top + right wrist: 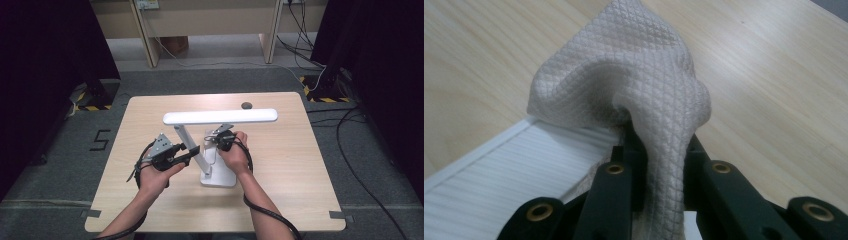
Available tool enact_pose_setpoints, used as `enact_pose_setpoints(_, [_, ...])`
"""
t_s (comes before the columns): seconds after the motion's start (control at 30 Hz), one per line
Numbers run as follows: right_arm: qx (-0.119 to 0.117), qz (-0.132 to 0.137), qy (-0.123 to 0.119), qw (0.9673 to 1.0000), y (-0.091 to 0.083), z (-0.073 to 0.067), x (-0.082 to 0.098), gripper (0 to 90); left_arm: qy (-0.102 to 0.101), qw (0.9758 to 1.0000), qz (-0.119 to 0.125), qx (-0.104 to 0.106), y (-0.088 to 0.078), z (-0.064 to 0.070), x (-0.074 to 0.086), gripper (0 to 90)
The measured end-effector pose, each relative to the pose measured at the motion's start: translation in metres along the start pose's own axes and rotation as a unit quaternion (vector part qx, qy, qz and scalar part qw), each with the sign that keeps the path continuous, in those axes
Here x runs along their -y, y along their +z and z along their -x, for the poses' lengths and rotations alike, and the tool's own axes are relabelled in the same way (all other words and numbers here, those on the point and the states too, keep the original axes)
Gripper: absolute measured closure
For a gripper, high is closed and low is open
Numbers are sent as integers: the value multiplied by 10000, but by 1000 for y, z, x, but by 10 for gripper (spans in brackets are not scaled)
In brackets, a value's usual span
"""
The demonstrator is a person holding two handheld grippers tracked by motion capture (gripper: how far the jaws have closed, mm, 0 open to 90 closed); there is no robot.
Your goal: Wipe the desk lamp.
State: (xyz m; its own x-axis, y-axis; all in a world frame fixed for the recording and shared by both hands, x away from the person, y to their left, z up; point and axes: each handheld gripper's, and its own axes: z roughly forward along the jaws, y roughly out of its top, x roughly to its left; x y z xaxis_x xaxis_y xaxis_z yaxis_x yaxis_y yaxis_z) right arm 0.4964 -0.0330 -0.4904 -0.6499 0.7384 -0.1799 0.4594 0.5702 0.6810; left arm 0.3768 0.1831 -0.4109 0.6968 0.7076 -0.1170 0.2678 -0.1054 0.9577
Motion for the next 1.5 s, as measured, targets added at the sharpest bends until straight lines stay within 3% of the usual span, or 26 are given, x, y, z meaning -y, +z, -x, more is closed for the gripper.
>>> enact_pose_setpoints(0.73, [471,-250,126,9985,-13,32,24,810,-1,10000,-1,-19,-1,1,1,596])
enact_pose_setpoints(0.97, [565,-405,370,9969,-21,46,42,809,-5,10000,-7,-11,-1,2,1,593])
enact_pose_setpoints(1.07, [722,-385,535,9952,-32,59,48,808,4,10000,-12,-6,-2,2,1,591])
enact_pose_setpoints(1.27, [1166,-397,832,9889,-52,84,57,802,1,10000,-8,-19,-2,3,2,589])
enact_pose_setpoints(1.5, [1163,-598,1036,9860,-46,88,76,779,5,10000,-14,1,-3,6,3,586])
